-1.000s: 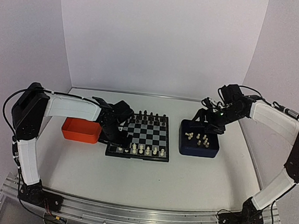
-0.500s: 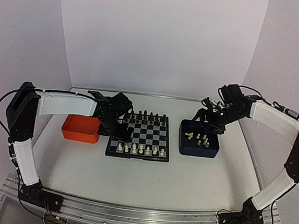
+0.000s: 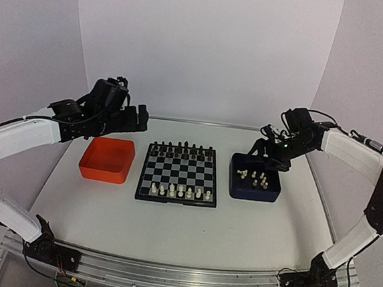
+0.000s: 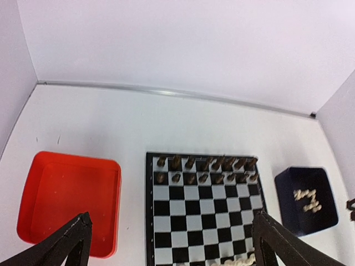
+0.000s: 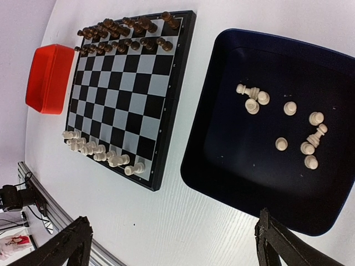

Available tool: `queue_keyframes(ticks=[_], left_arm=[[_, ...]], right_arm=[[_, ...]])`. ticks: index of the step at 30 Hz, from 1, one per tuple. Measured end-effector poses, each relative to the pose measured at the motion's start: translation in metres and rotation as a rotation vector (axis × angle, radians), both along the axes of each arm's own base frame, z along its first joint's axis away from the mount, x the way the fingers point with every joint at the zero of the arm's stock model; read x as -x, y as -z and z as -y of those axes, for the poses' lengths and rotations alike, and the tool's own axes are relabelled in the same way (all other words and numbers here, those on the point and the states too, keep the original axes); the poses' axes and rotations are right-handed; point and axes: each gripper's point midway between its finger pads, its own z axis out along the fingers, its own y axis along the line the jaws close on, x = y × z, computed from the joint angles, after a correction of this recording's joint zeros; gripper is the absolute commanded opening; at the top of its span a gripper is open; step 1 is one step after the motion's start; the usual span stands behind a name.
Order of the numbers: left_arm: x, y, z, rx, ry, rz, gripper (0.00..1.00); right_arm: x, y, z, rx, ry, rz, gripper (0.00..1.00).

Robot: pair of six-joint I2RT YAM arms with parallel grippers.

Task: Set up the chess pieces on the board
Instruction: Pick up the chess piece from the storage box.

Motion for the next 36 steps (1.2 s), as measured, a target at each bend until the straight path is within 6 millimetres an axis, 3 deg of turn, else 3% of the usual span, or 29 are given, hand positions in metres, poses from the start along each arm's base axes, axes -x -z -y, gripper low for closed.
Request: queue_keyframes(ticks=[3,6,12,15,18,24,28,36], left_arm=[[-0.004,-0.017,-0.016,0.082,-0.036,0.087,1.00],[-0.016,-0.018,-0.017,0.128,-0.046,0.126,1.00],[-0.050,0.008,0.010,0.166,0.019,0.102,1.00],[-0.070,0.028,0.013,0.143,0.032,0.068,1.00],[-0.091,0.035,0.013,0.111,0.040,0.074,1.00],[-0.129,0.018,0.012,0.071,0.008,0.155,1.00],[-0.152,0.008,0.015,0.054,-0.016,0.191,1.00],[-0.168,0.005,0.010,-0.007,-0.040,0.250,1.00]], right_arm=[[-0.003,0.001,0.005,0.015,0.013,0.006,0.98],[-0.006,0.006,0.009,0.034,0.012,0.009,0.98],[-0.018,0.026,0.014,0.098,-0.049,0.020,0.98],[-0.020,0.036,0.017,0.135,-0.113,0.031,0.98],[-0.026,0.040,0.019,0.168,-0.171,0.057,0.98],[-0.045,0.061,0.028,0.243,-0.170,0.009,0.96],[-0.044,0.073,0.038,0.300,-0.142,-0.078,0.95],[-0.034,0.076,0.054,0.370,-0.084,-0.163,0.90]])
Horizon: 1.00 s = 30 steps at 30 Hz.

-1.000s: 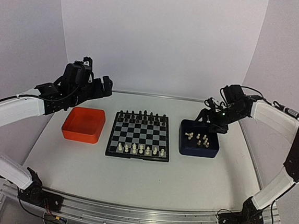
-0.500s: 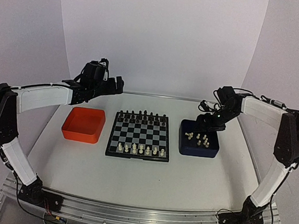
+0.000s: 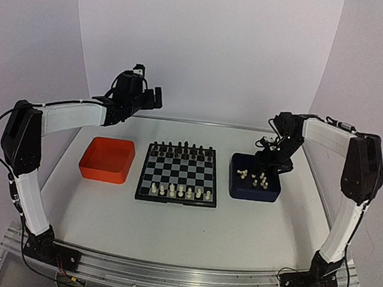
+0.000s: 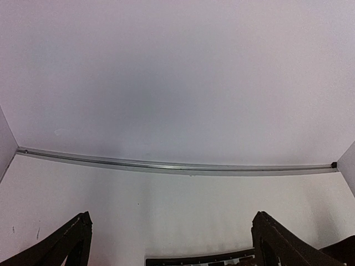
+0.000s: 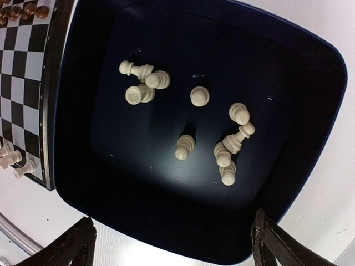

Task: Set up the chess pieces on the board
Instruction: Pick up the chess piece from the storage box.

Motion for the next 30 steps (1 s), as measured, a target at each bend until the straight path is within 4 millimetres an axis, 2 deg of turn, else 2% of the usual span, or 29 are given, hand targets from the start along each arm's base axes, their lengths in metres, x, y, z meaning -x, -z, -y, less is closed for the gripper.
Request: queue_keyframes(ticks=[3,13,19,24,30], left_arm=[[-0.005,-0.004,-0.001,-0.002,-0.003,0.030,1.00],[-0.018,0.017,0.001,-0.043,-0.012,0.009,1.00],[-0.023,0.009,0.004,-0.038,-0.011,0.021,1.00],[-0.028,0.002,0.007,-0.043,-0.007,0.038,1.00],[-0.028,0.007,0.008,-0.059,0.000,0.024,1.00]], right_arm=[[-0.009,0.000,0.002,0.021,0.025,0.003,0.87],[-0.019,0.020,0.011,0.091,0.083,-0.032,0.79],[-0.022,0.029,0.012,0.105,0.122,-0.052,0.68],[-0.024,0.037,0.014,0.119,0.168,-0.070,0.54],[-0.026,0.049,0.022,0.166,0.220,-0.085,0.46]])
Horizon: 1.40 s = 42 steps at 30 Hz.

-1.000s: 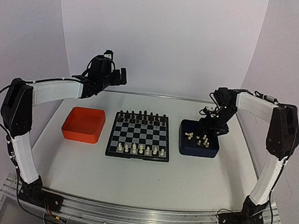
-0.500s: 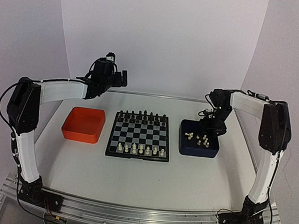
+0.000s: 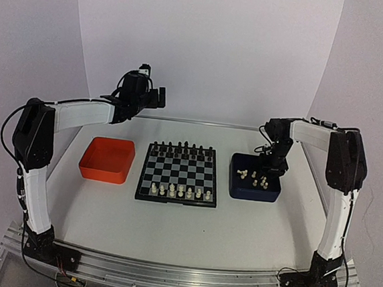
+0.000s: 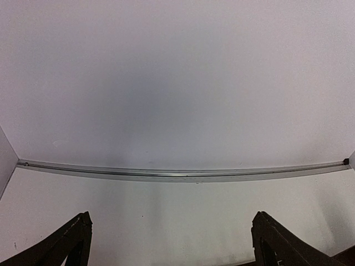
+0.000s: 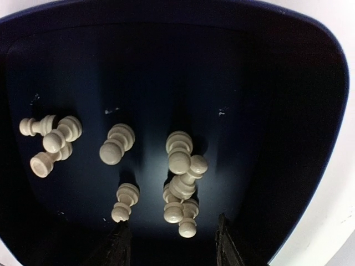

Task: Set up the chess pieces on the board
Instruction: Pick up the chess piece from the storage box.

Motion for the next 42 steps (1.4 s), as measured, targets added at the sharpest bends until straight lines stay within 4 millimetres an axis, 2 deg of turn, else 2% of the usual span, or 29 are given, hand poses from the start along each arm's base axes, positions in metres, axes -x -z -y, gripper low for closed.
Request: queue_keyframes(ticks=[7,21,28,42], left_arm=[[0.001,0.001,0.004,0.000,0.022,-0.004,1.00],[0.001,0.003,0.005,-0.023,0.038,-0.004,1.00],[0.004,0.013,0.005,-0.034,0.044,-0.027,1.00],[0.009,0.018,0.003,-0.038,0.053,-0.040,1.00]], right_arm=[[-0.009,0.003,0.005,0.026,0.066,0.032,0.35],[-0.023,0.022,0.007,0.032,0.154,0.088,0.26],[-0.021,0.028,0.012,0.055,0.177,0.089,0.22],[-0.018,0.037,0.015,0.063,0.220,0.093,0.11]])
